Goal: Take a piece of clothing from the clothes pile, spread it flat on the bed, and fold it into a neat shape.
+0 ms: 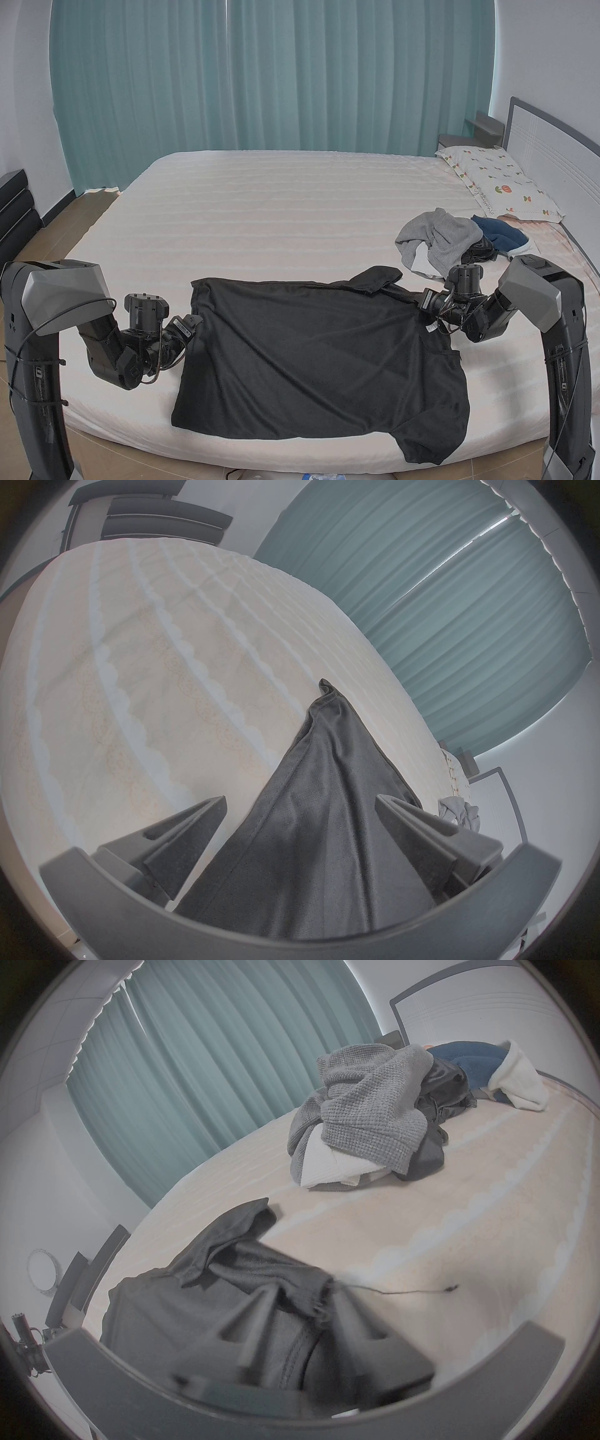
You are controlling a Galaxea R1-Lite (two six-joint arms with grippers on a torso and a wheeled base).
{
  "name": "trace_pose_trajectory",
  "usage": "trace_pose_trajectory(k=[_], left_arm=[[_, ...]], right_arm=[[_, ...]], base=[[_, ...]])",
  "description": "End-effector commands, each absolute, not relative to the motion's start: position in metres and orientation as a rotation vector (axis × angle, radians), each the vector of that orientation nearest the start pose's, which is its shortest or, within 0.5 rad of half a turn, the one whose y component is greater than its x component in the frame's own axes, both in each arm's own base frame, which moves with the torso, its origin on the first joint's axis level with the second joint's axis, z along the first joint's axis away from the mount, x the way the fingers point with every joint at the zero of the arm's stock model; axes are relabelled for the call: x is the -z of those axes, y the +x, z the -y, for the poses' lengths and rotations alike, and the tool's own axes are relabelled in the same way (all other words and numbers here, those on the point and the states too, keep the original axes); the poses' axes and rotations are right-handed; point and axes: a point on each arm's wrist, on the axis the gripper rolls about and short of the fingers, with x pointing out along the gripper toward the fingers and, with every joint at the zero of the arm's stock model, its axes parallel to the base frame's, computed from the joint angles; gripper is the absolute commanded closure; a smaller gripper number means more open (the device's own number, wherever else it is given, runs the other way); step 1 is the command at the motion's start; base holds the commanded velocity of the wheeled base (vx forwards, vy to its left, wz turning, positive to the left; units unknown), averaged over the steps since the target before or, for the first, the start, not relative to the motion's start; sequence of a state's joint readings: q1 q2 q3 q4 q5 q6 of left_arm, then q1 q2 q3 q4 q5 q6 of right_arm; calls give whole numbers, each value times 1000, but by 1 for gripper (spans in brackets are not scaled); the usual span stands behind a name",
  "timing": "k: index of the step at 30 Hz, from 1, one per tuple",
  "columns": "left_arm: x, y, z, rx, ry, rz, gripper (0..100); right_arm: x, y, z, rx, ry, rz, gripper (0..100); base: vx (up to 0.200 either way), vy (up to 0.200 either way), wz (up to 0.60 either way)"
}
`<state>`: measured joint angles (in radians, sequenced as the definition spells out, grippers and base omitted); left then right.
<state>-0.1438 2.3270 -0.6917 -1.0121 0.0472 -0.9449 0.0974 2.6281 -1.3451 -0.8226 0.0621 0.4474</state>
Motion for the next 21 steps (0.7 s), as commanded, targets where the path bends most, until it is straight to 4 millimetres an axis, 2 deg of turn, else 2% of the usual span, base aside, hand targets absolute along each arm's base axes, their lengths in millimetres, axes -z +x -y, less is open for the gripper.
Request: trace_pose_trajectory(k=[1,6,11,12,18,21], left_arm=[[22,348,49,-208,-849,-621,0],[24,346,49,-207,-828,-632,0],[25,342,50,-202,-807,-646,0],[25,342,50,-202,-807,-646,0],[24,342,51,-198,-807,-644,0],[20,335,52,-195,-805,-651,0]], right_arm=[[39,487,-40,-20,430,-429,100],[36,491,-31,-2,434,-411,100],[45,491,-29,2,434,-421,100],[45,491,-28,3,434,-420,0],[38,489,-24,5,481,-408,0],[14,479,-18,-18,570,-396,0]], base=[[0,0,0],[0,0,0],[0,0,0],[0,0,0],[0,0,0],[0,0,0]])
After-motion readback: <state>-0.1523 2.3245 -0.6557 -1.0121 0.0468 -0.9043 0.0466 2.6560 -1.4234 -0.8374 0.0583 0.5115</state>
